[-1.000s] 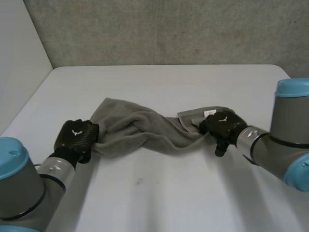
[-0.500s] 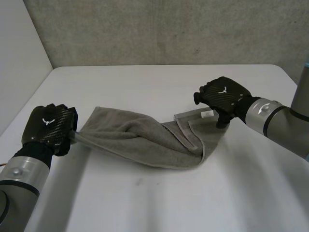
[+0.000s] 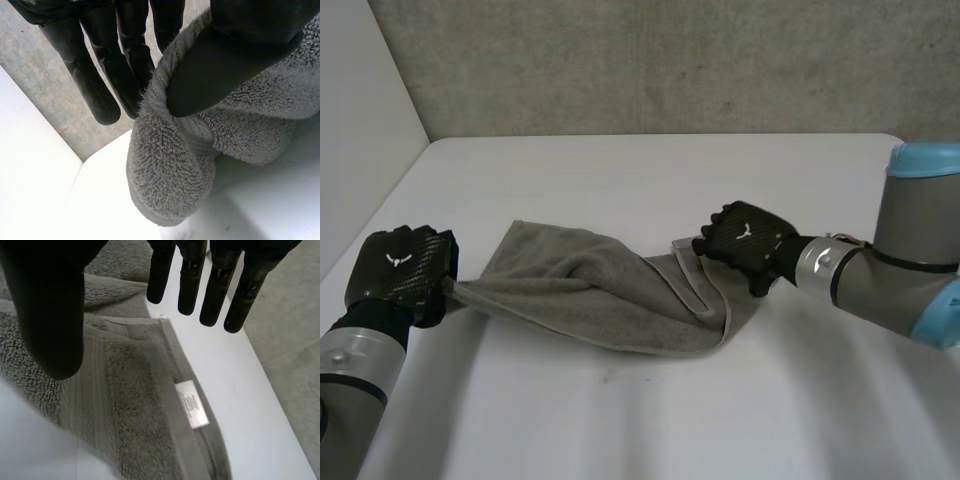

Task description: Fold the towel.

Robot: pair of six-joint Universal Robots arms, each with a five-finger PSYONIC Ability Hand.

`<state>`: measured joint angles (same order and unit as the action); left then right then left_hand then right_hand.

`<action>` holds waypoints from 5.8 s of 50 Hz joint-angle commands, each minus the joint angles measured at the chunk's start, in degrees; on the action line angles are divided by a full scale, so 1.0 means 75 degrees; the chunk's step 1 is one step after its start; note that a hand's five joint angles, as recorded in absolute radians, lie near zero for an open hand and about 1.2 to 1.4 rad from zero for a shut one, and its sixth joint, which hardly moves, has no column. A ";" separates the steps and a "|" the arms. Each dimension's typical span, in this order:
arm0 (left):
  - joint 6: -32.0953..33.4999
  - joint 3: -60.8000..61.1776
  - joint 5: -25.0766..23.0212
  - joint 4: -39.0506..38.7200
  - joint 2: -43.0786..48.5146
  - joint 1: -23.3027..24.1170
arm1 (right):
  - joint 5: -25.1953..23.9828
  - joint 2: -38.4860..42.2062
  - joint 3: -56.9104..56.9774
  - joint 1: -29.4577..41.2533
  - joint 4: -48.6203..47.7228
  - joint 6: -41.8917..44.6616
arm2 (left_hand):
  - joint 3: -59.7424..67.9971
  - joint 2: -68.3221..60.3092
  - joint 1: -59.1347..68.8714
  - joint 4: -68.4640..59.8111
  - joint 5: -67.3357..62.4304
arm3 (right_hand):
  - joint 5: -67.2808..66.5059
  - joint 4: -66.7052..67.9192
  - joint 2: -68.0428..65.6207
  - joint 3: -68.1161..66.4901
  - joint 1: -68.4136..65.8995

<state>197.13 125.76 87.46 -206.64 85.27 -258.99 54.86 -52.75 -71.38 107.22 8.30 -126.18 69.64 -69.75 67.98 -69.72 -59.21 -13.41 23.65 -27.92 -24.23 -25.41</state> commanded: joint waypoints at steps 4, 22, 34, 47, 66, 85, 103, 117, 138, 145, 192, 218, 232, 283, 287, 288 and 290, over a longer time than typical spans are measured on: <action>0.0001 0.0002 -0.0001 -0.0046 0.0033 -0.0062 | -0.0002 0.1090 0.0646 0.0258 -0.0321 0.0148 | 0.1382 -0.1367 0.1603 -0.1371 -0.1438 | -0.0375 0.0342 0.0226 -0.0265 -0.0108; 0.0001 -0.0057 0.0011 -0.0058 0.0080 -0.0132 | 0.1802 0.0965 0.0823 0.0188 -0.1856 -0.1301 | 0.1382 -0.1367 0.1603 -0.1371 -0.1438 | -0.7545 0.7513 -0.6944 -0.7435 -0.7279; 0.0013 -0.0383 0.0022 0.0047 -0.0153 -0.0191 | 0.1931 -0.1728 -0.0302 -0.0398 -0.1787 -0.3729 | 0.1382 -0.1367 0.1603 -0.1371 -0.1438 | -0.7545 0.7513 -0.6944 -0.7435 -0.7279; -0.0022 -0.3357 0.0046 0.1533 -0.1220 0.0032 | 0.2248 -0.4719 0.0913 -0.0750 0.0565 -0.4200 | 0.1382 -0.1367 0.1603 -0.1371 -0.1438 | -0.7545 0.7513 -0.6944 -0.7435 -0.7279; 0.0095 -0.5352 0.0011 0.4032 0.1810 0.0126 | 0.2762 -0.2662 0.0985 -0.0715 0.3195 -0.1879 | 0.1382 -0.1367 0.1603 -0.1371 -0.1438 | -0.7545 0.7513 -0.6944 -0.7435 -0.7279; -0.1273 -1.1178 0.0116 0.2580 0.3902 0.0360 | 0.4182 -0.2702 0.2149 -0.0574 -0.3764 -0.4083 | 0.1382 -0.1367 0.1603 -0.1371 -0.1438 | -0.7545 0.7513 -0.6944 -0.7435 -0.7279; -0.1792 -0.5260 -0.0728 0.2227 0.2975 0.0220 | 0.2881 -0.2857 -0.1440 -0.0703 -0.1447 -0.3848 | 0.1382 -0.1367 0.1603 -0.1371 -0.1438 | -0.7545 0.7513 -0.6944 -0.7435 -0.7279; 0.0150 -0.2565 -0.0774 -0.0011 0.3772 0.0196 | 0.2389 -0.1217 -0.3162 -0.0773 -0.2185 -0.3087 | 0.1382 -0.1367 0.1603 -0.1371 -0.1438 | -0.7545 0.7513 -0.6944 -0.7435 -0.7279; 0.0681 -0.1920 -0.0774 -0.0105 0.3502 -0.0401 | 0.2318 -0.1920 -0.3608 -0.1886 -0.2255 -0.3087 | -0.4693 0.4708 -0.4472 0.4704 0.4637 | -0.7545 0.7513 -0.6944 -0.7435 -0.7279; 0.0681 -0.1745 -0.0786 -0.0105 0.3421 -0.0507 | 0.2318 -0.1920 -0.3643 -0.1910 -0.2408 -0.3098 | -0.4627 0.4641 -0.4405 0.4638 0.4570 | -0.7545 0.7513 -0.6944 -0.7435 -0.7279; 0.0751 -0.1111 -0.1243 -0.0128 0.2471 -0.0530 | 0.0279 -0.2717 -0.4323 -0.2121 -0.2443 -0.1001 | -0.7654 0.7669 -0.7433 0.7665 0.7598 | 0.0005 -0.0037 0.0606 0.0115 0.0272; 0.0751 -0.1123 -0.1243 -0.0058 0.2483 -0.0542 | 0.0584 -0.1288 -0.3479 -0.2496 -0.1681 -0.1328 | -0.7587 0.7601 -0.7365 0.7598 0.7530 | -0.1832 0.1800 -0.1231 -0.1723 -0.1566; 0.0739 -0.1123 -0.1243 -0.0070 0.2530 -0.0542 | 0.0607 -0.0748 -0.3210 -0.2507 -0.2489 -0.1761 | -0.7587 0.7601 -0.7365 0.7598 0.7530 | -0.3471 0.3439 -0.2870 -0.3361 -0.3204; 0.0763 -0.1522 -0.1735 0.0950 0.3280 -0.0624 | 0.1592 -0.0643 -0.2858 -0.2390 -0.2420 -0.3262 | -0.3505 0.3519 -0.3283 0.3516 0.3448 | -0.7545 0.7513 -0.6944 -0.7435 -0.7279; 0.0763 -0.1615 -0.1735 0.0938 0.3408 -0.0624 | 0.1580 -0.0643 -0.2858 -0.2390 -0.2420 -0.3262 | -0.3550 0.3564 -0.3328 0.3560 0.3493 | -0.7545 0.7513 -0.6944 -0.7435 -0.7279; 0.0763 -0.1650 -0.1735 0.0938 0.3443 -0.0624 | 0.1580 -0.0643 -0.2858 -0.2390 -0.2420 -0.3251 | -0.3527 0.3542 -0.3306 0.3538 0.3471 | -0.7545 0.7513 -0.6944 -0.7435 -0.7279; 0.0763 -0.1674 -0.1735 0.0927 0.3490 -0.0636 | 0.1580 -0.0643 -0.2858 -0.2402 -0.2420 -0.3251 | -0.3527 0.3542 -0.3306 0.3538 0.3471 | -0.7545 0.7513 -0.6944 -0.7435 -0.7279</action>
<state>202.86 114.32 74.41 -199.53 110.01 -263.64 66.74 -57.67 -92.88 89.29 -9.83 -150.62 39.76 -39.70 39.94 -39.71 -29.72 -56.75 68.52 -67.72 -68.10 -78.60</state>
